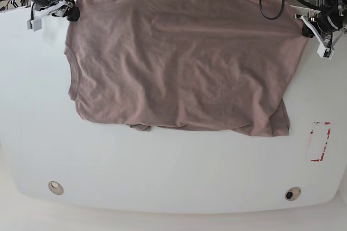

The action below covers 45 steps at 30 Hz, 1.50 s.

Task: Fold the T-shirt properly
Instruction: 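Lift the shirt edge with both grippers and shake it out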

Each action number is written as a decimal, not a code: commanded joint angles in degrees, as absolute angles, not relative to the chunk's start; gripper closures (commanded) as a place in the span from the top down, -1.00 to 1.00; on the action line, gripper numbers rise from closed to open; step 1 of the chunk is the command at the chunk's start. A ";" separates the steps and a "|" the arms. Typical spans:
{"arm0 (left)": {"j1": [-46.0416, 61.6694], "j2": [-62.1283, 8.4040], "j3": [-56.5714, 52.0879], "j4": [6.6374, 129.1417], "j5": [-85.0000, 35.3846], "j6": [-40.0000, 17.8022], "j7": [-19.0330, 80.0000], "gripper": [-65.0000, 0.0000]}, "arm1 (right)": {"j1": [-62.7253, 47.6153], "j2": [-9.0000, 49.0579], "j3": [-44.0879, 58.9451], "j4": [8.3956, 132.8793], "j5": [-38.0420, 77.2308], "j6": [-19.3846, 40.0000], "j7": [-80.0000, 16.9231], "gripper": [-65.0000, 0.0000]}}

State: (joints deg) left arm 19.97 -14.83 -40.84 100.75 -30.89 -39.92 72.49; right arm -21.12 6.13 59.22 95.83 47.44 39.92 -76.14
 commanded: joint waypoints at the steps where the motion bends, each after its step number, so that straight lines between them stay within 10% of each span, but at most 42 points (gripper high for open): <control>1: 20.00 -15.69 -41.27 101.67 -31.34 -40.00 71.87 -0.97 | -21.85 6.37 59.56 96.40 48.13 40.00 -75.30 0.35; 18: 19.82 -15.69 -41.27 101.76 -31.34 -40.00 71.87 -0.97 | -24.57 -0.40 52.18 96.48 48.13 40.00 -74.95 0.33; 25: 19.74 -15.78 -41.27 101.93 -31.34 -40.00 71.87 -0.98 | -24.57 -0.04 52.18 96.66 48.13 40.00 -74.95 -1.00; 45: 12.26 -15.52 -42.51 112.84 -31.69 -40.00 72.84 -0.98 | -18.24 3.47 52.09 111.08 48.57 40.00 -75.30 -1.00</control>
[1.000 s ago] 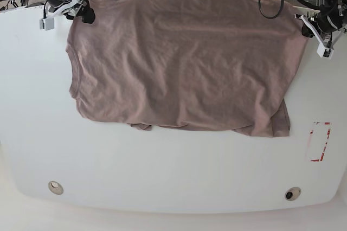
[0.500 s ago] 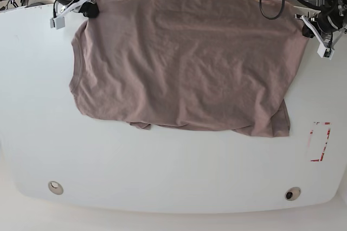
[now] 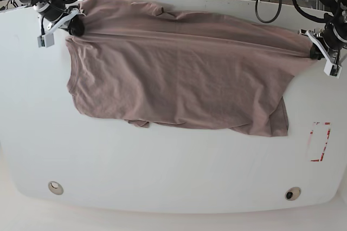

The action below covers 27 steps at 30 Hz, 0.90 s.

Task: Fold the T-shirt properly
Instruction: 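Lift the shirt edge with both grippers and shake it out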

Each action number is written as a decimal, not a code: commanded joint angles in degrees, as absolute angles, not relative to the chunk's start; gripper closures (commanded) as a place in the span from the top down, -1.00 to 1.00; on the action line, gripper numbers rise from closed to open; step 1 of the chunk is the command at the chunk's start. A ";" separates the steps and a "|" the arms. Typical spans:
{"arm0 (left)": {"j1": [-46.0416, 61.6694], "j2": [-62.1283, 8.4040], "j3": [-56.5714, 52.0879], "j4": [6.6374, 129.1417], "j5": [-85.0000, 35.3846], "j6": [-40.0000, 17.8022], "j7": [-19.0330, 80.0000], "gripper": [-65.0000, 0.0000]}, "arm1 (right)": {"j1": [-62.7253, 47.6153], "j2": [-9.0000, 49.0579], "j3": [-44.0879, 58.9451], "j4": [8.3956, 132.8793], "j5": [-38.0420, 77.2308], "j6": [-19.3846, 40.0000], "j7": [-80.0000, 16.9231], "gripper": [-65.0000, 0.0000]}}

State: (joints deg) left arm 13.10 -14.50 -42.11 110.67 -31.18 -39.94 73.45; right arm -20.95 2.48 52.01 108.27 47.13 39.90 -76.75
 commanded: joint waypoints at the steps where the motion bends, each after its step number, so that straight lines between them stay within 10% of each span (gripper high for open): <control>1: 10.24 -15.52 -42.51 113.63 -31.78 -40.00 73.80 -0.98 | -16.31 4.26 52.09 111.25 48.48 40.00 -75.30 -1.00; 27: -42.59 -15.87 -30.99 111.08 -31.25 -40.00 80.00 -0.98 | 31.16 25.10 28.62 98.15 41.63 40.00 -75.03 -1.00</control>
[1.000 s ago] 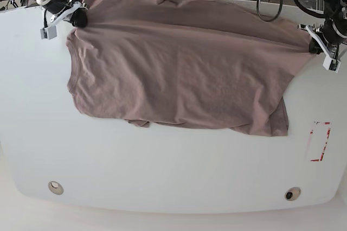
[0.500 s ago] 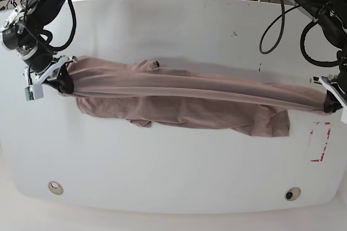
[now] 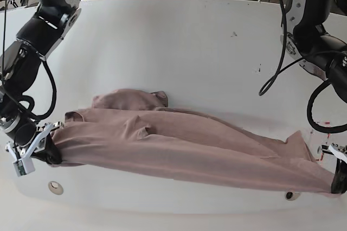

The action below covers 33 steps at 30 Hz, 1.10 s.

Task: Fold the T-shirt properly
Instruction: 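Lift the shirt edge with both grippers and shake it out, then lay the held edge down and pull it flat, then open grippers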

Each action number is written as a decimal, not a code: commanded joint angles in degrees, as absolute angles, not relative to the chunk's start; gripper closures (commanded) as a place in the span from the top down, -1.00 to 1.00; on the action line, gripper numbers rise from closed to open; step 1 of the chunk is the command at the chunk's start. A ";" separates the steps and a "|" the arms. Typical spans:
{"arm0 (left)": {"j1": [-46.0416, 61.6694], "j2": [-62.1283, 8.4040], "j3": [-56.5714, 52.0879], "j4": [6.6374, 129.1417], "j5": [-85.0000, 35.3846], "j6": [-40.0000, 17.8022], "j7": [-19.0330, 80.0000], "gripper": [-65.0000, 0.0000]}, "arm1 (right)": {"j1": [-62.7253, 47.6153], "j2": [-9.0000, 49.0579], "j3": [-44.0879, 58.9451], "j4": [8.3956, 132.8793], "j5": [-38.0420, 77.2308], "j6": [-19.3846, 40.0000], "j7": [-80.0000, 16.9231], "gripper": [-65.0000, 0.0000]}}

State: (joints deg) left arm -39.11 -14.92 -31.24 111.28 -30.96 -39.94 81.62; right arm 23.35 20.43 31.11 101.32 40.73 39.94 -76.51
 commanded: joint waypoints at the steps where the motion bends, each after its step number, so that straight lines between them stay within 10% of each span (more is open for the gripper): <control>1: -44.26 -15.87 -30.55 110.02 -31.08 -40.00 80.00 -0.98 | 33.54 25.98 27.38 96.57 41.63 40.00 -75.03 -1.00; 16: -70.55 -21.49 -29.41 92.70 -28.88 -40.00 80.00 -0.98 | 73.27 35.03 2.51 80.66 41.89 40.00 -75.30 -1.00; 33: -43.74 -21.32 -28.44 103.08 -29.14 -40.00 80.00 -0.98 | 39.69 33.27 17.27 89.89 42.07 40.00 -75.30 -1.00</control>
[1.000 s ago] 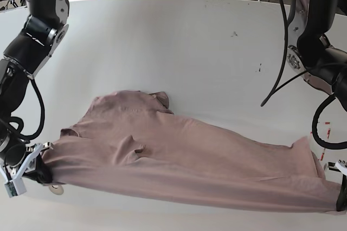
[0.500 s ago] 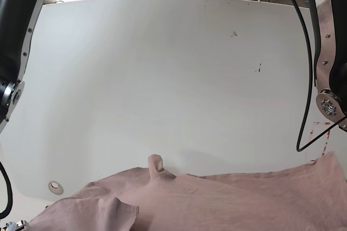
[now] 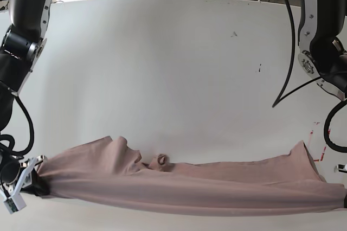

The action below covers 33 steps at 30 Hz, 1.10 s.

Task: Fold the T-shirt properly
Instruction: 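Lay the held edge down and pull it flat, then open grippers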

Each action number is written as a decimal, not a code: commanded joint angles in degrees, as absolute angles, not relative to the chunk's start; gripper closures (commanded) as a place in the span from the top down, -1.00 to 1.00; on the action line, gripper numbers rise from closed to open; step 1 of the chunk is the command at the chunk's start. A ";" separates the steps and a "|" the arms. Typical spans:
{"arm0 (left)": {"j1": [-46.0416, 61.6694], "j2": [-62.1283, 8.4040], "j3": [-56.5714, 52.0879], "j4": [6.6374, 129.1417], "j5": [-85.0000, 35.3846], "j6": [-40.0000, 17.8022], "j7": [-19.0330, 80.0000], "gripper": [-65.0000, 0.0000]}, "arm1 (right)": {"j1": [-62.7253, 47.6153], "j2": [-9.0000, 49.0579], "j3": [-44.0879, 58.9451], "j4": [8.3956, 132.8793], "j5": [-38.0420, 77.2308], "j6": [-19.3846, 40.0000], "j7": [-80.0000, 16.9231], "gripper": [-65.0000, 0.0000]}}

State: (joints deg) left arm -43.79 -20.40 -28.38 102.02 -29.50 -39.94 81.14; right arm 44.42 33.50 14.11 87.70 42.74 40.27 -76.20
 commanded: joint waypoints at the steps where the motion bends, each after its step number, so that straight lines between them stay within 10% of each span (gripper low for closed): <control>1: -40.66 -21.32 -28.62 103.87 -29.76 -40.00 80.00 -0.98 | 36.44 32.66 18.86 91.12 42.07 40.00 -75.38 -1.00; 17: 2.24 -20.00 -42.86 109.58 -41.19 -40.00 80.00 -0.98 | -0.84 21.76 34.33 102.11 42.07 40.00 -77.23 -1.00; 33: 20.18 -20.26 -43.38 109.32 -40.75 -40.00 79.16 -0.98 | -15.25 13.32 40.31 101.93 41.89 40.00 -77.23 -1.00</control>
State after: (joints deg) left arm 19.51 -19.07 -42.96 108.42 -40.62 -39.94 80.42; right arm -14.76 13.02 39.79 100.79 41.30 39.94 -78.28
